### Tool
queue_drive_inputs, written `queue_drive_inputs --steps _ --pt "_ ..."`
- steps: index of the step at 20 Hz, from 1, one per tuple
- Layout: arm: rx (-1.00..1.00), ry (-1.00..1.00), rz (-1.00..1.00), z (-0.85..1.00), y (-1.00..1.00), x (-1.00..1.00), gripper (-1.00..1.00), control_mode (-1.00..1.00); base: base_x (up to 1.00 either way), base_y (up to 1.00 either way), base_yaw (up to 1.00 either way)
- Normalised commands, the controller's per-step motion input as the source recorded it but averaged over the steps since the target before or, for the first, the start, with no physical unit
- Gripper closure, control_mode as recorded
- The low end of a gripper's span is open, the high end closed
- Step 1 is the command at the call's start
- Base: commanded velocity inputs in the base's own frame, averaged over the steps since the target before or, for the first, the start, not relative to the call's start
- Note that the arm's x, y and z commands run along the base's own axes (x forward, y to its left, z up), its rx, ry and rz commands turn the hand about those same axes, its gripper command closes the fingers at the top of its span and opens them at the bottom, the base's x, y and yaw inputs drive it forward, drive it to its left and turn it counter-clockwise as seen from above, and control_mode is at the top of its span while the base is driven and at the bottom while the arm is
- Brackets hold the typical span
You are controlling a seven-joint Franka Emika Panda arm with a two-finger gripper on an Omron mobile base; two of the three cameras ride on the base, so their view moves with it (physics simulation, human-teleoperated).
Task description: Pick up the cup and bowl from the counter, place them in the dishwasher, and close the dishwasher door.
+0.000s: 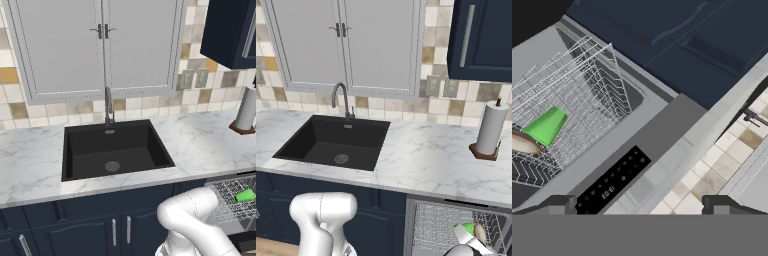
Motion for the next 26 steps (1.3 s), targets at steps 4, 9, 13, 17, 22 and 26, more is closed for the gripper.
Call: queue_drive_inputs --steps 4,9,13,17,22,26 --pt "0.00 -0.10 0.07 0.00 0.00 -0.52 -1.00 -1.00 0.00 0.00 0.00" --pt "0.00 -0.07 0.09 -0.12 0.02 -0.36 -1.00 -1.00 0.00 0.00 0.00" --pt "-0.01 -0.07 0.10 -0.23 0.16 -0.27 -1.00 -1.00 0.00 0.00 0.00" --pt "-0.01 -0.08 0.10 -0.23 0.19 -0.34 -1.00 -1.00 0.00 0.00 0.00" --pt "-0.01 -0.07 0.10 -0.28 0.04 -0.33 -1.00 -1.00 0.00 0.00 0.00" --pt "-0.05 -0.06 0.09 -0.38 0.02 -0.29 -1.00 -1.00 0.00 0.00 0.00"
